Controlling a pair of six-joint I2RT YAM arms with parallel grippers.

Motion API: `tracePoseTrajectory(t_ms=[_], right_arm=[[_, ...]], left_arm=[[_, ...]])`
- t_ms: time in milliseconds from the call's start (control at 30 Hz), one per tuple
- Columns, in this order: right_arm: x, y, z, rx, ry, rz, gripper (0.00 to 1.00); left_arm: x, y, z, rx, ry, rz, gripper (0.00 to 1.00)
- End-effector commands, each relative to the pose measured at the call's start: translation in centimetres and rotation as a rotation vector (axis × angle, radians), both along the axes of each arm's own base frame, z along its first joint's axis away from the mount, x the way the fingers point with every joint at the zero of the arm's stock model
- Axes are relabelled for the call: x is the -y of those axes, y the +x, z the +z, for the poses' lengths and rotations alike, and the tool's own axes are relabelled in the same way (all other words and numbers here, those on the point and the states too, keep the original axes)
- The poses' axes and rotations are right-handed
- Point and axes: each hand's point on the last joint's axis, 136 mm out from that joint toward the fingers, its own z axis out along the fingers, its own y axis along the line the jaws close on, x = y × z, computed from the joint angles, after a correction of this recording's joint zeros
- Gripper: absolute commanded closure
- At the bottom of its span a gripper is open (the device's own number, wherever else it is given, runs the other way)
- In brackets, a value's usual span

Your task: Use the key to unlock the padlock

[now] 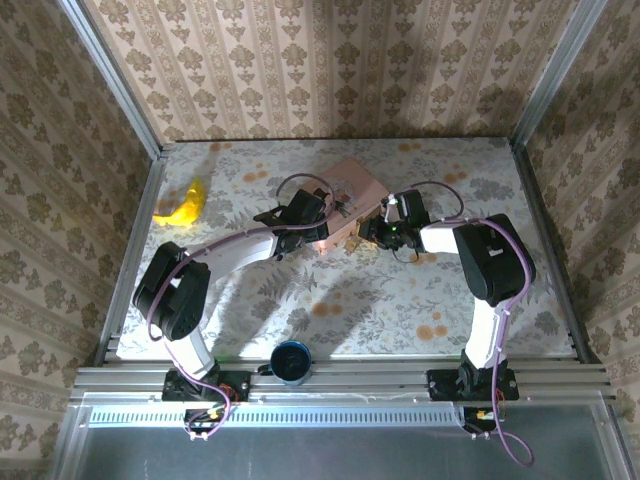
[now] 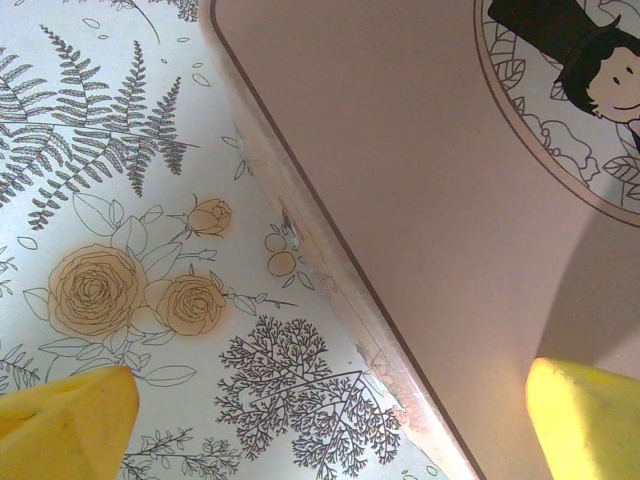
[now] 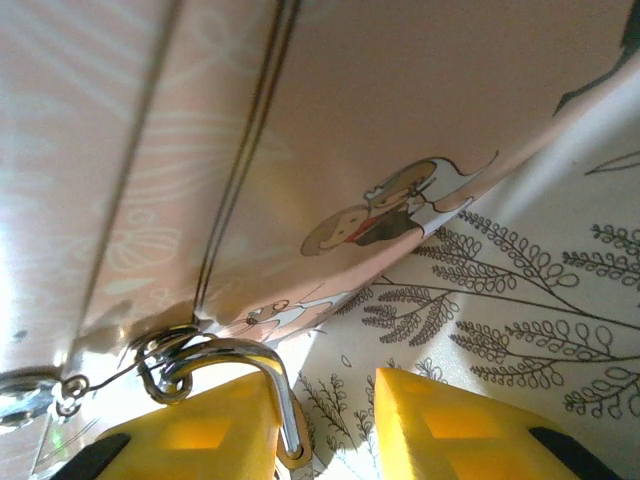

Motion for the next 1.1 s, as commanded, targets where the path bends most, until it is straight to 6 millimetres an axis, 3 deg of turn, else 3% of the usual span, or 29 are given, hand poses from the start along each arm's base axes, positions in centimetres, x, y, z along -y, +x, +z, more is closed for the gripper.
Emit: tracePoseTrajectory(t_ms=[0, 233, 400, 600, 900, 1067], right_arm=[[0.4, -0.4, -2.4, -0.020, -0.122, -0.016, 0.68], [-0.1, -1.4, -1.0, 0.065, -0.204, -0.070, 0.65], [2.2, -3.8, 1.1, 0.100, -0.353, -0.156, 0.49], [1.3, -5.0, 2.7, 0.136, -0.436, -0.118, 0.30], [-2.1, -2.3, 1.7, 0.170, -0.640, 0.023, 0.17], [-1.6, -1.7, -0.8, 0.108, -0.798, 0.065, 0.18]], left_arm=[[-1.8, -1.4, -2.5, -0.098, 0.103, -0.004, 0.00], [-0.3, -0.9, -0.6, -0.030, 0.173, -0.032, 0.00], [-1.6, -0.3, -2.4, -0.100, 0.229, 0.010, 0.00], [-3.0, 0.1, -3.3, -0.127, 0.237, 0.032, 0.00], [-2.2, 0.0, -3.5, -0.133, 0.201, 0.017, 0.00], [-2.6, -0.2, -3.4, -0.131, 0.203, 0.027, 0.00]])
